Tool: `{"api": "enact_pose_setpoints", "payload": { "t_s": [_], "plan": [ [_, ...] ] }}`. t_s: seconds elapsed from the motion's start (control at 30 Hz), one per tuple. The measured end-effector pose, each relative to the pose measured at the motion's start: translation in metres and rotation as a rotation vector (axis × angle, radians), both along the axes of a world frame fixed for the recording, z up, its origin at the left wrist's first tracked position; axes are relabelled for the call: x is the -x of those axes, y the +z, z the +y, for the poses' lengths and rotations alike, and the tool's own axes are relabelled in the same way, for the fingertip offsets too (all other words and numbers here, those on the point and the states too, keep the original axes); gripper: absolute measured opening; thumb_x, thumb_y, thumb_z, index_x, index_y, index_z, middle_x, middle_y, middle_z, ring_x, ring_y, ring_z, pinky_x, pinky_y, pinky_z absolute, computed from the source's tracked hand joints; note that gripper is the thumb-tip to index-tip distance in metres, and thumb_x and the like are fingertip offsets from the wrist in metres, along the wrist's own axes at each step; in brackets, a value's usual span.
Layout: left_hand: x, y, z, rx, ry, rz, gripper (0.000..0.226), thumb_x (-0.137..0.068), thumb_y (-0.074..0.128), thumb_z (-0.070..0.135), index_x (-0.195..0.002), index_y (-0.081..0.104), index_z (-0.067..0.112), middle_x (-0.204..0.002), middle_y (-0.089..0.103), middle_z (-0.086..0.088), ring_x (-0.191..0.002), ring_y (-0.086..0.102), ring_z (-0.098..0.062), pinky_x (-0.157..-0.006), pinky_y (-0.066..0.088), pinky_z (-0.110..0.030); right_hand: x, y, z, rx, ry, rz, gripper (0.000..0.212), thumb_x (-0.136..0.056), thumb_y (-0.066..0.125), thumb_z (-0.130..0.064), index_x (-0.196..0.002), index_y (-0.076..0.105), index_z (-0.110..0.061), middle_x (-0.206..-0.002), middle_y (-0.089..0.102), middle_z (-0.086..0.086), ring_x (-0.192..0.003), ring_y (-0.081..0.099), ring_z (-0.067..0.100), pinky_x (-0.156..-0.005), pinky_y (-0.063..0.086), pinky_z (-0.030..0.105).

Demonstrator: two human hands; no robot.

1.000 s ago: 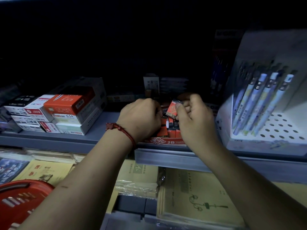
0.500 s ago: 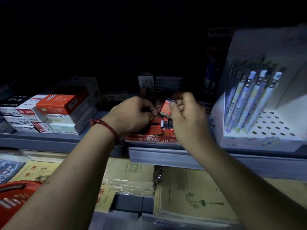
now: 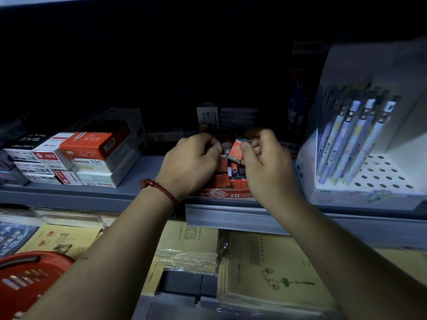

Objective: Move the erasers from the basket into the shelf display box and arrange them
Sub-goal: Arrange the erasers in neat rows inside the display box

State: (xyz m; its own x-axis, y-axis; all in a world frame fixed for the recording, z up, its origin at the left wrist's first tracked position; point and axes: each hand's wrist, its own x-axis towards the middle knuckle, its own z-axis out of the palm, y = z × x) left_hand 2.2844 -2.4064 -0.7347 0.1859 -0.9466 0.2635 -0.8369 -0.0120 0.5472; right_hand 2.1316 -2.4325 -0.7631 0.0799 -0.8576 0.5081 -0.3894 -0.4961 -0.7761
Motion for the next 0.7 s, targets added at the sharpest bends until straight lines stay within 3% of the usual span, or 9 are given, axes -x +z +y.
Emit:
{"api": "enact_pose_setpoints", "payload": {
  "t_s": [0.13,0.23,0.33,0.43,0.5,0.6,0.67,0.7],
  "plan": [
    [-0.006,0.001,0.004,-0.003,-0.102,0.145,0.019,-0.076,0.060,0.044,-0.087,0.065,0.029,-0.083,0.070,0.011,-0.081,0.067,-0.010,-0.076,0.056,-0.033,0.000,0.001,0.001,0.002,-0.010,0.014,0.015,-0.100,0.054,-0.019,-0.089,0.051,-0.009,-0.075,0.054,-0.001,-0.066,0.053,0.013,-0.056,0.038,0.025],
    [-0.015,0.002,0.004,-0.056,-0.173,0.211,0.022,-0.079,0.079,0.022,-0.098,0.068,0.024,-0.089,0.072,0.004,-0.079,0.068,-0.015,-0.069,0.055,-0.021,0.001,0.002,0.002,-0.012,0.004,0.017,0.016,-0.101,0.052,-0.021,-0.089,0.051,-0.010,-0.074,0.053,-0.002,-0.063,0.051,0.010,-0.053,0.036,0.023],
    [-0.024,0.002,0.006,0.062,-0.117,0.369,0.020,-0.081,0.075,0.026,-0.101,0.072,0.027,-0.087,0.075,0.005,-0.076,0.071,-0.012,-0.069,0.059,-0.028,0.002,0.000,0.001,-0.030,0.018,0.007,0.017,-0.101,0.052,-0.021,-0.088,0.049,-0.011,-0.071,0.051,-0.003,-0.057,0.046,0.007,-0.051,0.032,0.020],
    [-0.028,0.005,0.012,0.121,-0.118,0.539,0.024,-0.090,0.069,0.007,-0.107,0.071,0.024,-0.076,0.073,0.006,-0.064,0.066,0.001,-0.059,0.050,-0.015,0.002,0.001,0.001,-0.025,0.022,0.005,0.018,-0.101,0.052,-0.020,-0.086,0.048,-0.012,-0.070,0.049,-0.005,-0.055,0.043,0.004,-0.047,0.030,0.013],
    [-0.028,0.007,0.018,0.121,-0.135,0.550,0.022,-0.090,0.068,0.001,-0.103,0.072,0.018,-0.078,0.073,0.002,-0.065,0.067,-0.001,-0.058,0.050,-0.013,0.001,0.001,0.002,-0.021,0.024,0.011,0.018,-0.101,0.053,-0.019,-0.086,0.047,-0.013,-0.070,0.048,-0.006,-0.054,0.043,0.003,-0.046,0.034,0.013],
    [-0.026,0.006,0.022,0.112,-0.121,0.541,0.009,-0.084,0.078,0.012,-0.090,0.072,0.009,-0.080,0.075,-0.006,-0.067,0.072,-0.012,-0.056,0.057,-0.023,0.001,0.003,0.003,0.012,0.013,0.030,0.011,-0.100,0.055,-0.019,-0.092,0.052,-0.013,-0.073,0.053,-0.006,-0.058,0.049,0.003,-0.049,0.037,0.012],
    [-0.025,0.002,0.019,0.093,-0.095,0.469,0.020,-0.080,0.083,0.022,-0.080,0.068,0.009,-0.079,0.077,-0.006,-0.070,0.075,-0.016,-0.061,0.062,-0.033,0.001,0.005,0.005,0.031,0.013,0.040,0.007,-0.098,0.058,-0.020,-0.102,0.057,-0.013,-0.080,0.059,-0.006,-0.066,0.057,0.002,-0.053,0.044,0.013],
    [-0.025,-0.001,0.018,0.086,-0.086,0.420,0.022,-0.079,0.084,0.026,-0.077,0.067,0.012,-0.079,0.076,-0.003,-0.071,0.074,-0.011,-0.062,0.061,-0.031,0.002,0.006,0.006,0.037,0.012,0.045,0.010,-0.098,0.059,-0.020,-0.106,0.059,-0.014,-0.083,0.061,-0.007,-0.070,0.059,0.002,-0.056,0.047,0.013]
  ]
}}
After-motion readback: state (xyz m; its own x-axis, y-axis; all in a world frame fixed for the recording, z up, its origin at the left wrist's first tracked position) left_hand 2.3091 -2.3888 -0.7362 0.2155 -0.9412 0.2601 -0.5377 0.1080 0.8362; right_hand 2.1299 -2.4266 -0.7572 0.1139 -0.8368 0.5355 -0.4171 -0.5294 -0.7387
